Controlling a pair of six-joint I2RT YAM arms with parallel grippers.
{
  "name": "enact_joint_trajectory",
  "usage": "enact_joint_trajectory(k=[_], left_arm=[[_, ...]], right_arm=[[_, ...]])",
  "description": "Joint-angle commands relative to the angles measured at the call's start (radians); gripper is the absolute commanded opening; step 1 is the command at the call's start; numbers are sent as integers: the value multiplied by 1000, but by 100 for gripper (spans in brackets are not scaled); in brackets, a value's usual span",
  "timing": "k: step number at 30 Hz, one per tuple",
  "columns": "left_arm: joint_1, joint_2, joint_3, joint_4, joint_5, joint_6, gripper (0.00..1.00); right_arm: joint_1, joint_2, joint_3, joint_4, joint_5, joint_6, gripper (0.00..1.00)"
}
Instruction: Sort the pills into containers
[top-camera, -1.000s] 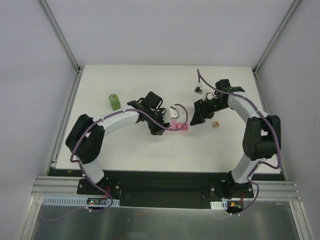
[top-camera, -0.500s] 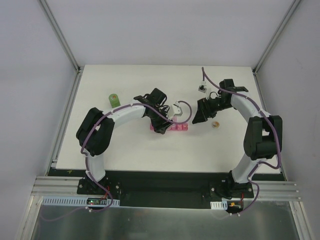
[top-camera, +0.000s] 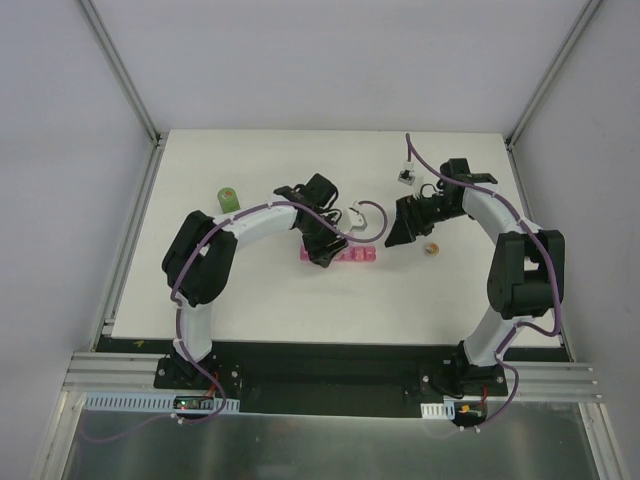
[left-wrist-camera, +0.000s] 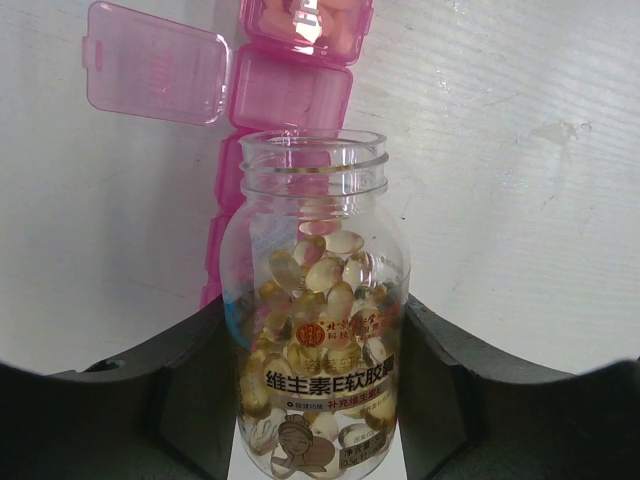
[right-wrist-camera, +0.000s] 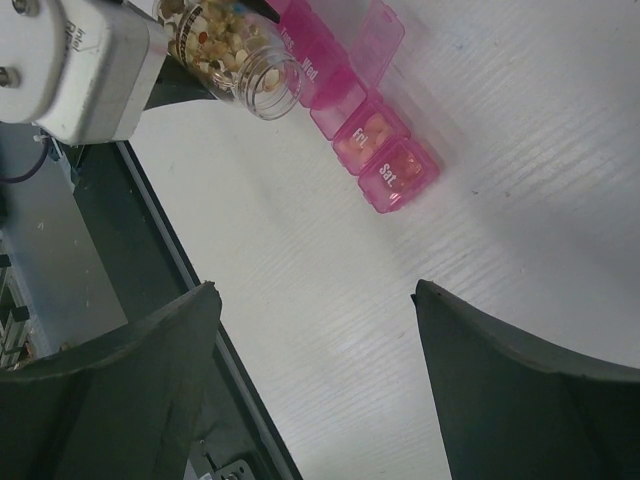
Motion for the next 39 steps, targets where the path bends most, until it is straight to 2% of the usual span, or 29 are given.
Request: enact_joint_trajectory(k=[1,15,39], left_arm=[[-11,17,63,-63,-25,12,0],[-40,63,140,-133,-76,38,0],[-98,120,232,-219,-246,55,0]], right_arm=[[-10,6,37,-22,-36,7,81],[-23,14,39,-28,-48,7,81],[-31,27,44,-43,-65,3,81]])
